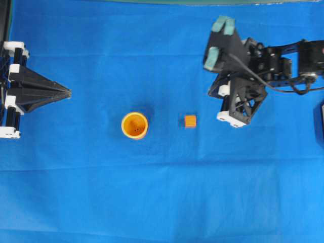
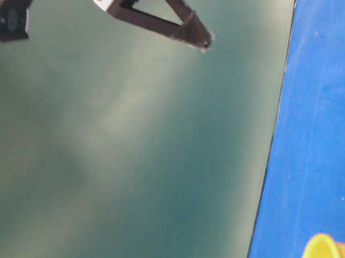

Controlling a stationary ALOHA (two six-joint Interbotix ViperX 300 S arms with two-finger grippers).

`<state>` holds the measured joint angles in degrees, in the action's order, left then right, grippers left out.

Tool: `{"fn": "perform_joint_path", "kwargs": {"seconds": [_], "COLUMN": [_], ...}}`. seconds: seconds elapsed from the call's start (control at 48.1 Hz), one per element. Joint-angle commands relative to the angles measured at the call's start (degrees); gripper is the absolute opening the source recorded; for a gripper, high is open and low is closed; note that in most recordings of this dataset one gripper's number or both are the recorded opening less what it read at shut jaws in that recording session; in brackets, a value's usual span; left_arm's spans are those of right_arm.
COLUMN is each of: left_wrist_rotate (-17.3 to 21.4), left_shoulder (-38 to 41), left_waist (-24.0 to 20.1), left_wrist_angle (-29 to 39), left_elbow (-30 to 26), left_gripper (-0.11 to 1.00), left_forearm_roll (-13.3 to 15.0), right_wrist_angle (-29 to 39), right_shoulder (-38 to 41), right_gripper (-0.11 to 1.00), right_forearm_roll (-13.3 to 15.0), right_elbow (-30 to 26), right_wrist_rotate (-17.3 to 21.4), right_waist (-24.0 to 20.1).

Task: Move the block forward with right arm.
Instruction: 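Lower the open right gripper over the orange cube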

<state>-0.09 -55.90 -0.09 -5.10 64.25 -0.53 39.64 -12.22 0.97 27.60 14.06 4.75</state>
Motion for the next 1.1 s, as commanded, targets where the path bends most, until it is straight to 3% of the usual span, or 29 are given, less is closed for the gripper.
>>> {"fn": "perform_joint_path", "kwargs": {"seconds": [0.0, 0.249, 0.436, 0.561, 0.831, 1.081], "left_wrist_rotate": [-0.09, 0.00, -0.09, 0.00, -0.09, -0.09], "left_shoulder": [0.18, 0.18, 0.18, 0.18, 0.09, 0.09], "left_waist": [-0.09, -0.09, -0.09, -0.09, -0.09, -0.09], "left_wrist_angle": [-0.26, -0.26, -0.26, -0.26, -0.26, -0.35], "left_elbow": [-2.11, -2.29, -2.29, -2.46, -3.08, -3.08], "left_gripper": [0.01, 0.01, 0.01, 0.01, 0.01, 0.01], "left_forearm_roll": [-0.09, -0.09, -0.09, -0.09, -0.09, -0.09], "right_wrist_angle": [0.53, 0.53, 0.18, -0.79, -3.43, -4.48], "right_shoulder": [0.44, 4.22, 6.86, 8.35, 12.66, 17.93], "right_gripper": [0.00, 0.03, 0.32, 0.43, 0.58, 0.59], "right_forearm_roll": [-0.09, -0.09, -0.09, -0.09, -0.09, 0.18], "right_elbow": [-2.20, -2.99, -2.99, -2.99, -3.08, -4.92], "right_wrist_rotate": [-0.53, -0.70, -0.79, -1.14, -6.77, -12.74], "right_waist": [-0.62, -2.90, -4.48, -5.10, -5.63, -5.71]}}
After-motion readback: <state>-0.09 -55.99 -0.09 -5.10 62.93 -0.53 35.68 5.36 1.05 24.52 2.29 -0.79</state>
